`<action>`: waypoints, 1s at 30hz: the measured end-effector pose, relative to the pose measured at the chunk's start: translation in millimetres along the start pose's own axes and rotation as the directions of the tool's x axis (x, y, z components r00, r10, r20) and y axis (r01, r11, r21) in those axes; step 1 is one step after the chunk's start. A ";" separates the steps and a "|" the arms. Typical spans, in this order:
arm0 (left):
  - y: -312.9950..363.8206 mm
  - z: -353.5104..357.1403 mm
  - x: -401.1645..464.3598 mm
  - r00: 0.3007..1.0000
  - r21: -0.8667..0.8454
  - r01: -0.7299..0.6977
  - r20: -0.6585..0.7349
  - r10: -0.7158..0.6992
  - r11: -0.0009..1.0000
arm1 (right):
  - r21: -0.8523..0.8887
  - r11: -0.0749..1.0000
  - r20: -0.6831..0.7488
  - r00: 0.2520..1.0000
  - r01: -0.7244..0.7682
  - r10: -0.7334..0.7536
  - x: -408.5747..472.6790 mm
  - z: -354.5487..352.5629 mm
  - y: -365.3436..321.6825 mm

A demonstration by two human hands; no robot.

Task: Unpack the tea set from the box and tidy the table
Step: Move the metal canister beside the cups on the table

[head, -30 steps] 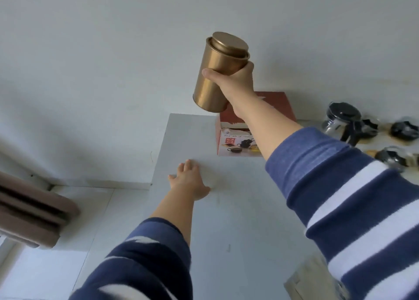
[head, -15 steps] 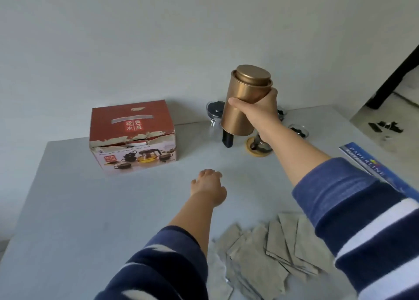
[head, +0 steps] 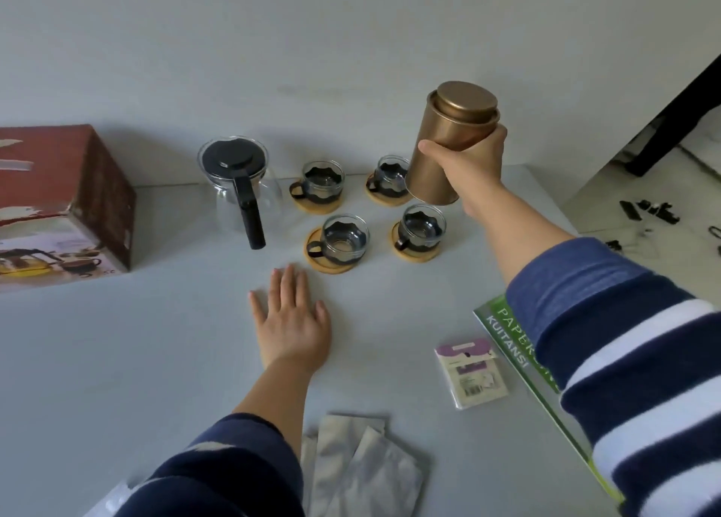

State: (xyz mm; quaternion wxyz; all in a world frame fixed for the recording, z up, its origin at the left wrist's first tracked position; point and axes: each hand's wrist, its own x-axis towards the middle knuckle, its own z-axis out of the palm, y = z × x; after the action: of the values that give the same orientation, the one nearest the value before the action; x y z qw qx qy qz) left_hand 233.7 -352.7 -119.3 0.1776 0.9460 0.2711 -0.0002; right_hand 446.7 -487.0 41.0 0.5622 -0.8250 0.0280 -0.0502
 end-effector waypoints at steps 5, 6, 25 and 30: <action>5.4 10.5 5.9 0.994 0.026 0.022 -0.104 -0.019 0.999 | -0.013 1.000 -0.042 0.999 -0.021 0.021 57.1 0.4 24.5; 6.6 11.0 6.8 0.994 0.030 0.029 -0.110 -0.026 0.999 | -0.004 0.999 -0.046 0.998 -0.040 0.040 65.4 2.6 29.9; 11.0 14.9 8.3 0.989 0.067 0.068 -0.135 -0.059 0.995 | -0.017 0.967 0.018 0.967 -0.252 0.253 107.3 30.2 95.5; 13.3 13.8 9.2 0.994 0.091 0.070 -0.089 -0.062 0.993 | -0.237 0.928 -0.001 0.956 -0.287 0.295 80.1 7.0 87.7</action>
State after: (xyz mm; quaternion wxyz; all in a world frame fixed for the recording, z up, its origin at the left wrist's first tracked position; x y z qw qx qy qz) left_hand 249.7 -363.1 -128.7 0.1210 0.9430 0.3094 0.0220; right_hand 527.9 -520.9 -39.0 0.4626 -0.8730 0.1459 0.0516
